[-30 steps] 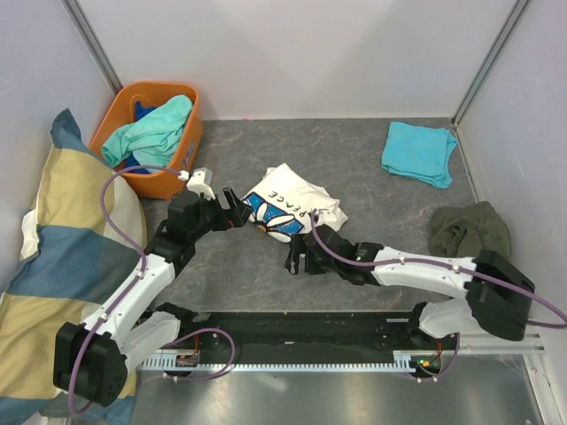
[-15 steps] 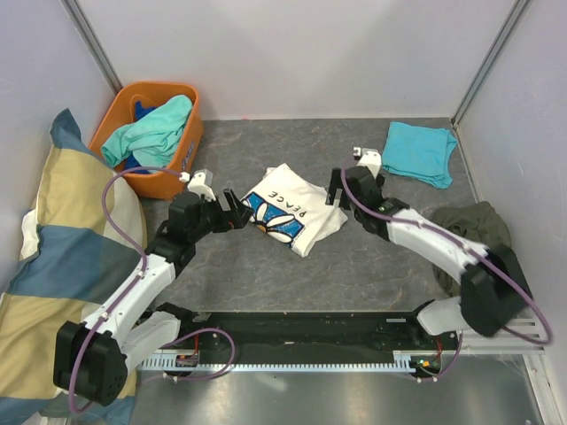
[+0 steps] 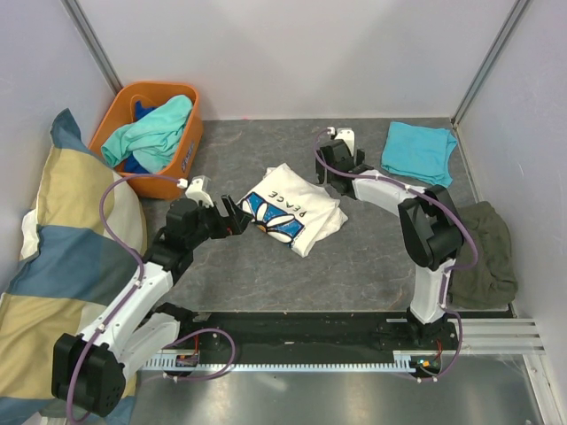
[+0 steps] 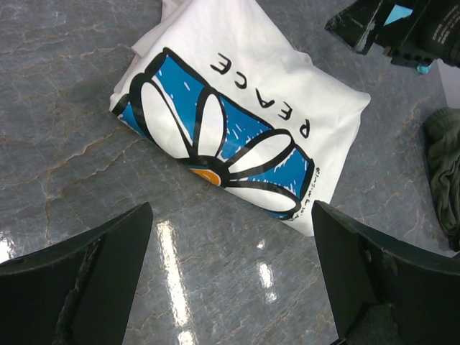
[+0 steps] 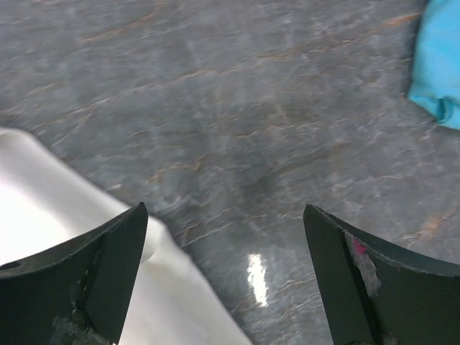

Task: Fold and stack the t-shirts
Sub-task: Fold the tshirt

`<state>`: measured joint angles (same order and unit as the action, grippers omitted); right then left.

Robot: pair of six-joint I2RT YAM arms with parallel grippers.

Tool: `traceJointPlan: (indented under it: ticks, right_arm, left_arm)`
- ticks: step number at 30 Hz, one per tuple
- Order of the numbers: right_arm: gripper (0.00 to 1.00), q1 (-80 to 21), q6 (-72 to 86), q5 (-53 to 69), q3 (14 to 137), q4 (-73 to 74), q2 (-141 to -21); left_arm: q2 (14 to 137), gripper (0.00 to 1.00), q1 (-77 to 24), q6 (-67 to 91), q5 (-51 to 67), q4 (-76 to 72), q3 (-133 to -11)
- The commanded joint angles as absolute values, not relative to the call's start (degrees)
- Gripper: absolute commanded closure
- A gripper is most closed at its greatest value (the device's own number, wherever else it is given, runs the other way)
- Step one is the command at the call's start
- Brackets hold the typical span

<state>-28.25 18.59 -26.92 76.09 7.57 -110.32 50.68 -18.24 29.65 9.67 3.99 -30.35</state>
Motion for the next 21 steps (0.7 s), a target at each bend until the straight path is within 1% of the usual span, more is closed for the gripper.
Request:
traceJointPlan:
  ticks: [1,4,9,13,17,21]
  right_arm:
    - [0.02,-27.16,16.88,-34.09,79.54,10.63,-113.29]
    - [0.02,-27.16,17.40,-33.93,77.62,12.48,-113.47]
    - [0.02,-27.25,19.51,-27.62,72.43,13.45,-111.54]
    - [0.02,-27.77,20.74,-23.39,65.93,13.54,-108.46]
    - [0.02,-29.26,21.18,-21.27,60.31,14.94,-102.94]
    - [0.02,-33.21,23.46,-20.31,53.20,17.40,-95.99]
  left_arm:
    - [50.27,0.00,-18.28,31.38,11.07,3.34,-29.71]
    - [50.27,0.00,-18.28,31.46,10.90,3.08,-29.62]
    - [51.94,0.00,-18.28,31.29,11.34,2.20,-29.97]
    - [52.56,0.00,-18.28,31.29,11.43,1.50,-29.97]
    - [53.00,0.00,-18.28,31.03,11.60,1.41,-29.97]
    - [53.00,0.00,-18.28,30.76,11.34,1.41,-29.97]
